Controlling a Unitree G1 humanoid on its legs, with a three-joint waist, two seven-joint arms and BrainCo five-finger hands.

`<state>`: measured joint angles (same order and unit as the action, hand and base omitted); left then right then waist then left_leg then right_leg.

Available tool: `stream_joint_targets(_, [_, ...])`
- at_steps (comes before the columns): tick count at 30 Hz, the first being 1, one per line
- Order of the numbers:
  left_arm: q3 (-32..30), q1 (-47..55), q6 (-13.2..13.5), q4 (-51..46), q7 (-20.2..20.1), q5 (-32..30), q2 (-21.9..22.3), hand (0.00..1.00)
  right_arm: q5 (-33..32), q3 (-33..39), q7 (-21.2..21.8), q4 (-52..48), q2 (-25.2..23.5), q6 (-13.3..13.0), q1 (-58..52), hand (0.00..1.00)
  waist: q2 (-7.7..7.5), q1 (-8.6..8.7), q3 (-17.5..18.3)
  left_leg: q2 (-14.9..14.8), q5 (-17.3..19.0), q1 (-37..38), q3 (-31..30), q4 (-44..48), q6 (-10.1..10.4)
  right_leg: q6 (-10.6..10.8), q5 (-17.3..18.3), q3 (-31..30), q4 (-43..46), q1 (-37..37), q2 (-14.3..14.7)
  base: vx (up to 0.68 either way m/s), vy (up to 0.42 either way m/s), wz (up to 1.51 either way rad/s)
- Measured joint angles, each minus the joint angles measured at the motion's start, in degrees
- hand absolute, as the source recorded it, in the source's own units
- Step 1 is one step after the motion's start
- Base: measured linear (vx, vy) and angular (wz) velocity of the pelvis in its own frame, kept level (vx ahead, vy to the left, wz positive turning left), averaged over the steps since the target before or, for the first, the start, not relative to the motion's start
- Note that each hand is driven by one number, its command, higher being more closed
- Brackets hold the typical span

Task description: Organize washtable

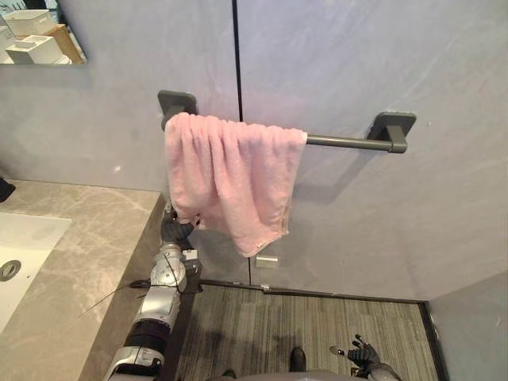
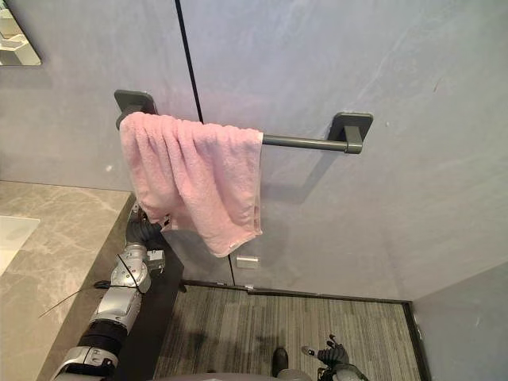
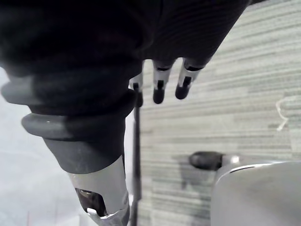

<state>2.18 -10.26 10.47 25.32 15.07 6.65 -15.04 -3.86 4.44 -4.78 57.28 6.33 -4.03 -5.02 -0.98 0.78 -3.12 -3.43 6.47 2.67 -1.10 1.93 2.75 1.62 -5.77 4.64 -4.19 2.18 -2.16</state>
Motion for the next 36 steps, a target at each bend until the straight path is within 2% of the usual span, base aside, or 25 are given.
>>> stream_joint_targets(4, [1.35, -0.55, -0.12, 0.28, -1.37, -0.01, -1.16, 1.00, 0.00, -1.47, 0.04, -3.82, 0.36, -0.08, 0.14, 0.00, 0.08, 0.08, -0.16, -0.12, 0.03, 0.02, 0.61, -0.05, 0.04, 0.01, -0.15, -0.71, -0.03, 0.21, 0.19, -0.02, -0.001, -0.11])
stream_joint_targets(7, [1.76, -2.77, -0.09, 0.28, -1.39, 0.00, -2.00, 1.00, -0.05, -4.38, 0.14, -13.66, 0.38, -0.57, -0.01, 0.00, 0.03, 0.29, -0.26, -0.01, 0.09, -0.07, 2.33, -0.18, 0.11, 0.10, -0.85, -2.62, -0.24, 1.34, 0.30, -0.02, 0.015, -0.32])
stream_joint_targets(11, [1.47, -2.75, -0.05, 0.15, -1.30, -0.01, -1.96, 1.00, -0.03, -4.97, 0.91, -25.68, 0.22, -1.98, -1.13, 0.00, 0.02, 1.44, -0.26, 0.11, 0.18, 0.18, 2.43, -0.19, 0.02, 0.24, -1.30, -3.51, -0.72, 1.33, 0.35, -0.01, 0.007, -0.12])
stream_joint_targets(13, [0.19, -2.71, -0.02, -0.23, -1.26, -0.01, -1.93, 1.00, -0.03, -5.32, 1.26, -33.64, 0.20, -2.79, -1.57, 0.00, 0.00, 1.41, -0.26, 0.17, 0.18, 0.11, 2.72, -0.12, 0.01, 0.22, -1.90, -3.99, -1.28, 1.33, 0.36, -0.02, 0.005, -0.09])
stream_joint_targets(16, [-0.72, -2.06, 0.30, -4.29, -1.06, 0.00, -1.53, 1.00, 0.00, -6.32, 1.39, -39.88, 0.04, -4.46, -1.61, 0.00, 0.00, 1.04, -0.26, 0.18, 0.19, 0.10, 2.71, 0.21, 0.00, 0.19, -2.07, -4.62, -1.22, 1.31, 0.34, -0.04, 0.001, -0.08])
stream_joint_targets(20, [-0.70, -1.95, 1.77, -8.12, -1.10, 0.03, 0.91, 1.00, 0.17, -8.71, 2.35, -45.92, -0.24, -4.70, -1.47, 0.00, 0.00, -0.05, -0.26, 0.23, 0.35, -0.09, 2.71, 0.46, -0.21, 0.26, -2.21, -4.91, -1.15, 1.26, 0.27, -0.06, 0.002, -0.04])
stream_joint_targets(27, [-0.65, 0.83, 2.68, -11.42, -1.28, 1.78, 3.71, 1.00, 1.14, -12.77, 3.83, -51.80, -0.14, -4.98, 1.75, 0.00, 0.00, -0.61, -0.27, 0.29, 0.34, -0.29, 2.54, 0.90, -0.21, 0.29, -2.25, -4.83, -0.96, 1.24, 0.19, -0.02, 0.002, 0.00])
stream_joint_targets(31, [-0.46, 0.90, 3.12, -12.70, -1.44, 2.68, 4.90, 1.00, 1.10, -16.41, 4.12, -52.27, 0.18, -5.93, 4.87, 0.00, 0.00, -1.59, -0.26, 0.35, 0.33, -0.33, 2.25, 1.02, -0.22, 0.29, -2.26, -4.60, -0.87, 1.14, 0.13, -0.01, 0.005, 0.02])
stream_joint_targets(36, [-0.07, 2.71, 3.85, -14.78, -2.41, 3.52, 5.64, 1.00, 1.12, -18.68, 4.74, -52.31, 0.35, -5.99, 7.95, 0.00, 0.01, -1.76, -0.25, 0.41, 0.31, -0.92, 0.96, 1.43, -0.23, 0.30, -2.25, -3.58, -0.83, 0.92, -0.02, -0.01, 0.013, 0.13])
